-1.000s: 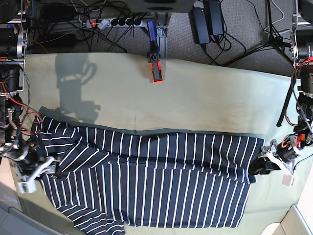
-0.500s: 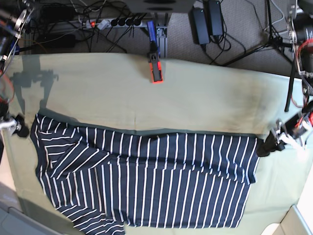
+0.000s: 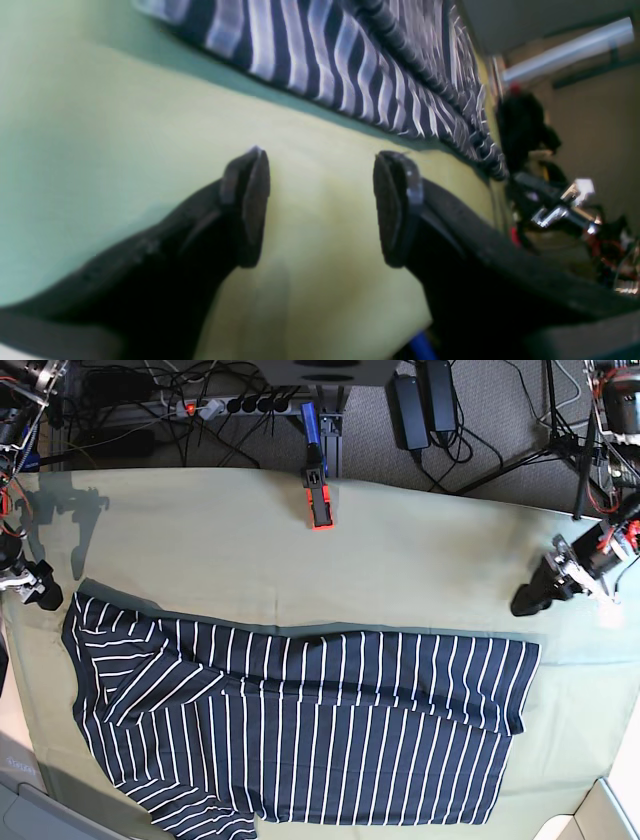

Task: Fold the T-shirt properly
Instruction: 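Open both grippers and release the shirt edge, then regrasp the shirt's folded edge with both grippers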

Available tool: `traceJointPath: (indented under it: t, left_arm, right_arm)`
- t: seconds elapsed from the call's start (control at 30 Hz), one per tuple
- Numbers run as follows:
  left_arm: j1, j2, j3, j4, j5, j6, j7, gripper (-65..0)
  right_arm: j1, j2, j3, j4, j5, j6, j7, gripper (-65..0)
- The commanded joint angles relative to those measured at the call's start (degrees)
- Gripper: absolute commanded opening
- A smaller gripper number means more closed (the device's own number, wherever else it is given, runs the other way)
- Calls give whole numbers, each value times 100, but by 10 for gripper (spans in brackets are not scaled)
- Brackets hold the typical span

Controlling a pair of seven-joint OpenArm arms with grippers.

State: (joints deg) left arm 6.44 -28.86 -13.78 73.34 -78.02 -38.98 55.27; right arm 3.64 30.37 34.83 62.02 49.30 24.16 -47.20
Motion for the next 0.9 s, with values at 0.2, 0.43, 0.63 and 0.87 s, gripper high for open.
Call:
traceJointPath:
  t: [0.2, 0.43, 0.63, 0.87]
  left_arm:
    - [24, 96, -44, 433, 354, -102, -365, -285]
    - [26, 107, -44, 433, 382, -102, -363, -285]
    - [24, 109, -44, 433, 400, -102, -380, -285]
    - [20, 107, -44, 433, 413, -102, -450, -285]
  right_arm:
    - [96, -527, 28, 98, 107, 297, 92, -205]
    - [269, -920, 28, 98, 107, 308, 94, -206]
    - [656, -992, 26, 96, 13, 310, 90, -206]
    - [824, -990, 26, 96, -107, 310, 136, -207]
